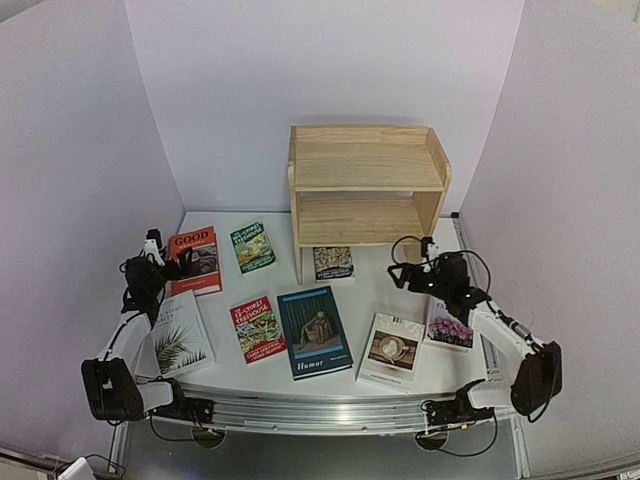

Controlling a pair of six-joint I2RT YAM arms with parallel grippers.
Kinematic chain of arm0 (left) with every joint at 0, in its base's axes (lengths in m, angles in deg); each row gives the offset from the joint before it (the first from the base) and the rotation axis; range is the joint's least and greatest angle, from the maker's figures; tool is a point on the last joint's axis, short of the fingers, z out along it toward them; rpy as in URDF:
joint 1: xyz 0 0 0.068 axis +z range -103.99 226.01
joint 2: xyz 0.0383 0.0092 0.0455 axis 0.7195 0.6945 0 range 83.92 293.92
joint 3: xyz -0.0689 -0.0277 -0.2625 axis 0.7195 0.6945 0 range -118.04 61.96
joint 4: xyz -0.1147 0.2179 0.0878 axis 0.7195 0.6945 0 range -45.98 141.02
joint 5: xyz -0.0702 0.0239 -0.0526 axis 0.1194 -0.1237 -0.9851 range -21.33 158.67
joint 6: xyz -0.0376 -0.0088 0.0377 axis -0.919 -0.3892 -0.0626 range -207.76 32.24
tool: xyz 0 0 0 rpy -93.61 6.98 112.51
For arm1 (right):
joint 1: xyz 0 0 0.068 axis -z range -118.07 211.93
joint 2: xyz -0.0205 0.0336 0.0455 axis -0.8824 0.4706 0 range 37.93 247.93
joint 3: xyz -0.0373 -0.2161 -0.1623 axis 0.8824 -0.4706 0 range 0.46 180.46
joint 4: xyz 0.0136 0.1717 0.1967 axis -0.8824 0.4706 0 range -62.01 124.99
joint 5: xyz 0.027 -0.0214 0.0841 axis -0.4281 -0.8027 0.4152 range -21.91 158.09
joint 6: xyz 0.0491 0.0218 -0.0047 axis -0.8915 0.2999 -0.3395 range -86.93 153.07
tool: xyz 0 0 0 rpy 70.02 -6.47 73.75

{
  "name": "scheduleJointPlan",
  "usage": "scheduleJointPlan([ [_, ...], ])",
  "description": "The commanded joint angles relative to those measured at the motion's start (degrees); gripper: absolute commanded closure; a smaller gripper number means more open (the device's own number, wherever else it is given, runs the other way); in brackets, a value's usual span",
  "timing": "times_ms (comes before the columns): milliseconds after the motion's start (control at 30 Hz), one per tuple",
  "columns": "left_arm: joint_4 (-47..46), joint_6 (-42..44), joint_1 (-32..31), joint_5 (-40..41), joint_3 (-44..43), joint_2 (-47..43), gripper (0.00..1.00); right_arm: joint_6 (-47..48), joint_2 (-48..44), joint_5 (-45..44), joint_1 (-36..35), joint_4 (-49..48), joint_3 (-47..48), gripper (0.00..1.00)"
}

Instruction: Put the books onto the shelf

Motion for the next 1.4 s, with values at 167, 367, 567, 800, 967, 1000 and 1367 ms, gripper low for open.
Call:
scheduleJointPlan([
  [167,29.72,6.13,-17.49,-13.21,-10.07,-0.16,0.0,-3.28,27.1,9.39,-16.22,8.14,16.11,0.1],
  [367,31.76,6.53,-18.81,-20.41,-10.24,1.16,0.0,-6.5,38.49,17.99,-17.53,8.15,24.15,0.18],
  [567,31.03,5.18,-19.87,-21.26,-11.07,5.03,0.0,-7.7,46.64,21.99,-17.81,8.18,28.04,0.32],
  [800,30.75,6.19,-20.3,-21.3,-12.19,7.13,0.0,-8.58,51.73,24.06,-18.33,6.63,30.07,0.58],
  [967,39.33,11.1,-20.39,-30.89,-16.96,11.36,0.0,-7.32,51.42,25.5,-18.34,6.16,29.16,0.99],
  [1000,41.68,11.83,-20.43,-32.15,-18.17,12.71,0.0,-6.91,51.03,25.83,-18.36,6.0,28.73,1.0],
  [1367,65.39,29.32,-23.7,-34.48,-36.87,29.63,0.0,2.52,38.04,24.84,-20.5,3.39,25.87,1.0],
])
